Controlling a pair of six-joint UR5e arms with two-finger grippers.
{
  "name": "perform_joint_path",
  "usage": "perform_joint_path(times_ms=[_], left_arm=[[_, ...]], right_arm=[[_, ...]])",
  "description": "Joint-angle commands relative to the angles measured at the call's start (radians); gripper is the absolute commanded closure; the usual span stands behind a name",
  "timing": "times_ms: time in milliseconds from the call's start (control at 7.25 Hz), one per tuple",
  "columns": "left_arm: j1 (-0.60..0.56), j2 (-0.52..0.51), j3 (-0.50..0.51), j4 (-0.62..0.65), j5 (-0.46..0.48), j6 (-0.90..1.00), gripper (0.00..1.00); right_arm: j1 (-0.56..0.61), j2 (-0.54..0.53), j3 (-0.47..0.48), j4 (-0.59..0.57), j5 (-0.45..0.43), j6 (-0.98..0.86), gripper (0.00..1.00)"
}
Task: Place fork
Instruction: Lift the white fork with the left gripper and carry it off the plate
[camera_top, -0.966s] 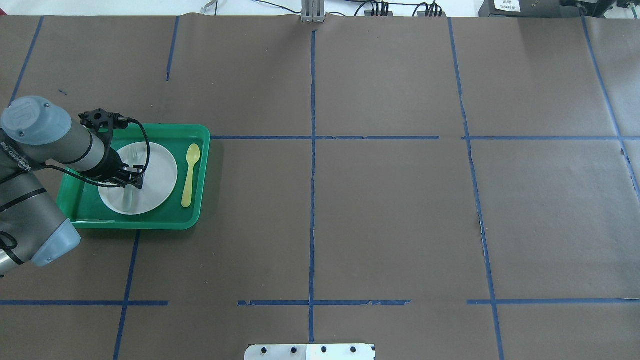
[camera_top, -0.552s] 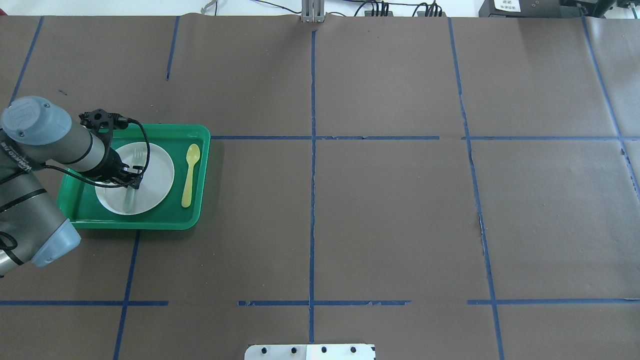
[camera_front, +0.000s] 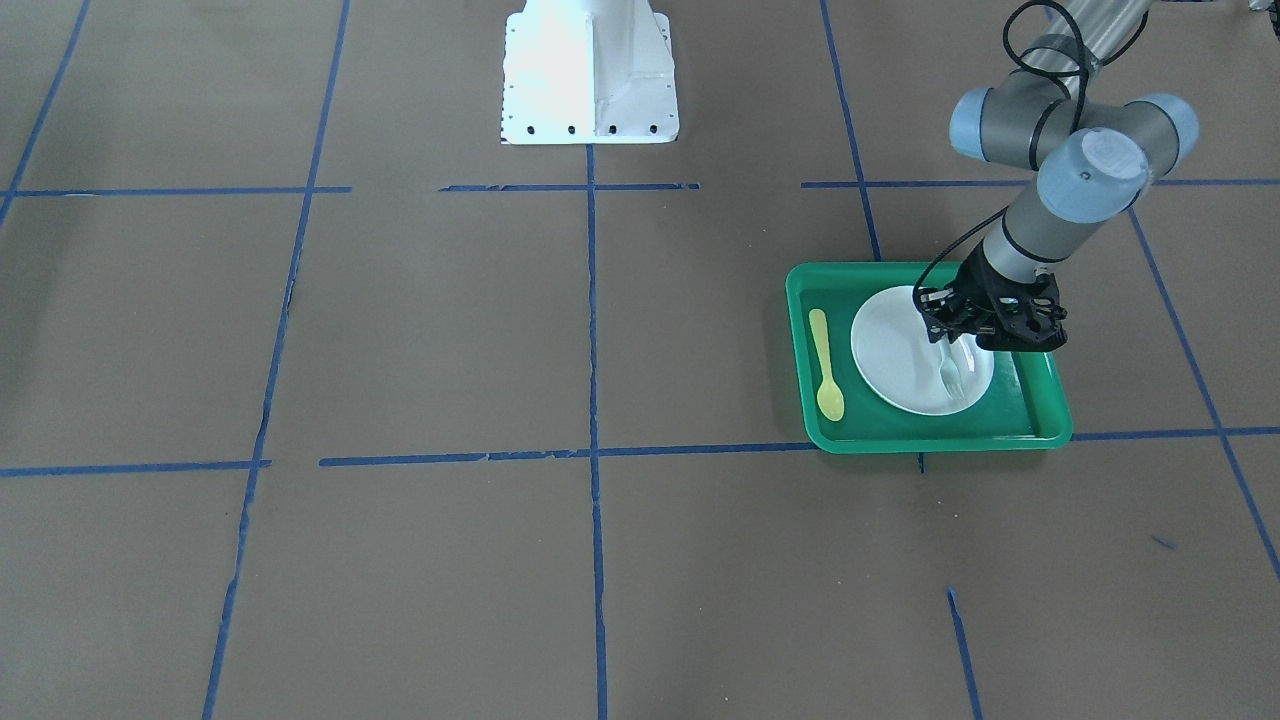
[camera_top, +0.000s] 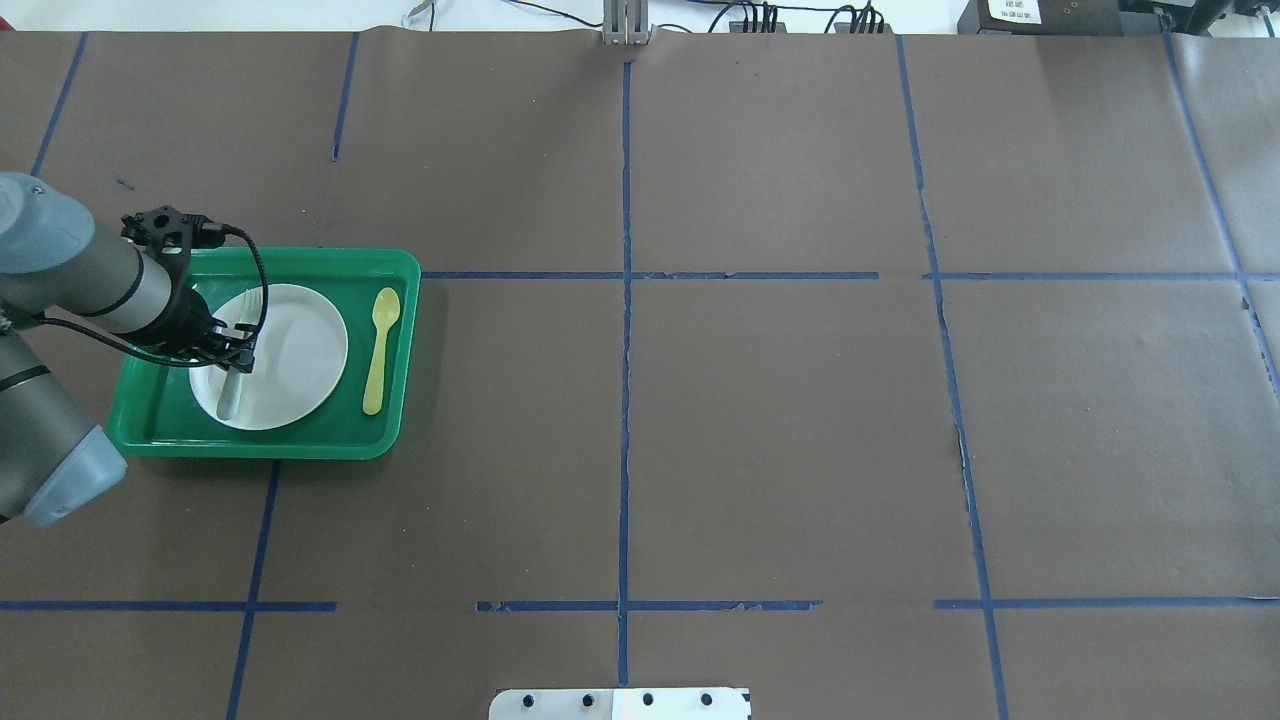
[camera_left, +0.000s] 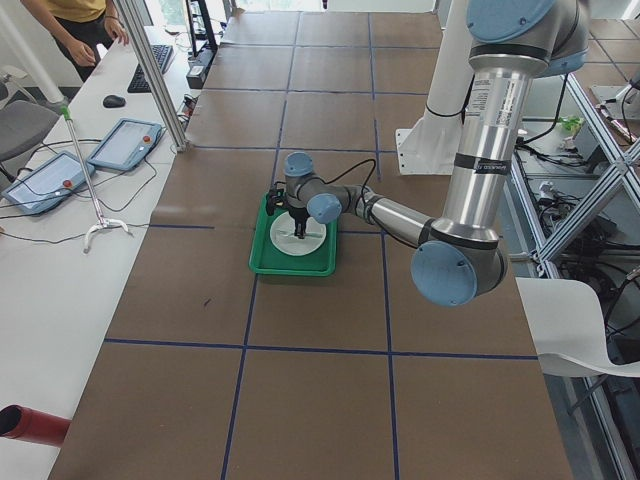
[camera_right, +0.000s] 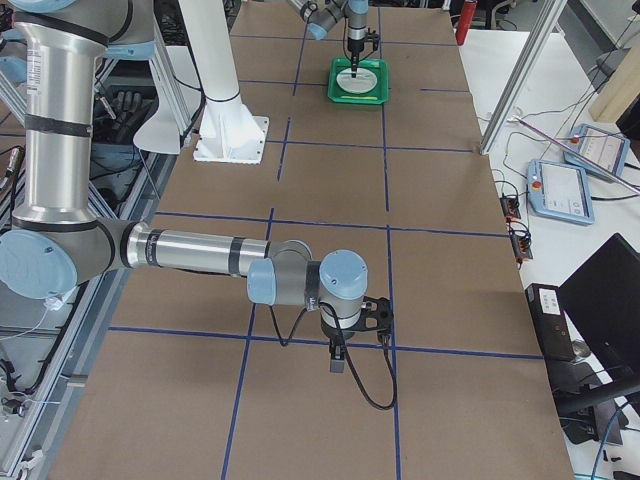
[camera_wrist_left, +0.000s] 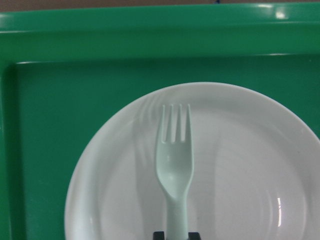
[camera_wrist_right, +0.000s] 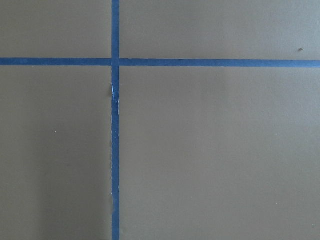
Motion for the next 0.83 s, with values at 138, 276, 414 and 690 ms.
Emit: perform_joint_path(times_ms=[138, 276, 414, 690], left_arm=[[-0.096, 0.075, 0.008, -0.005, -0.085, 0.123, 1.00], [-0.096, 0.072, 0.009, -0.005, -0.103, 0.113, 1.00], [-0.096, 0.066, 0.020, -0.005, -0.103, 0.108, 1.00], [-0.095, 0.056, 0.060, -0.008, -0.103, 0.111, 1.00]], right_arm=[[0.000, 0.000, 0.000, 0.000, 0.000, 0.000, 0.00], [0.000, 0.000, 0.000, 0.000, 0.000, 0.000, 0.00], [0.000, 0.000, 0.000, 0.000, 0.000, 0.000, 0.00], [0.000, 0.000, 0.000, 0.000, 0.000, 0.000, 0.00]])
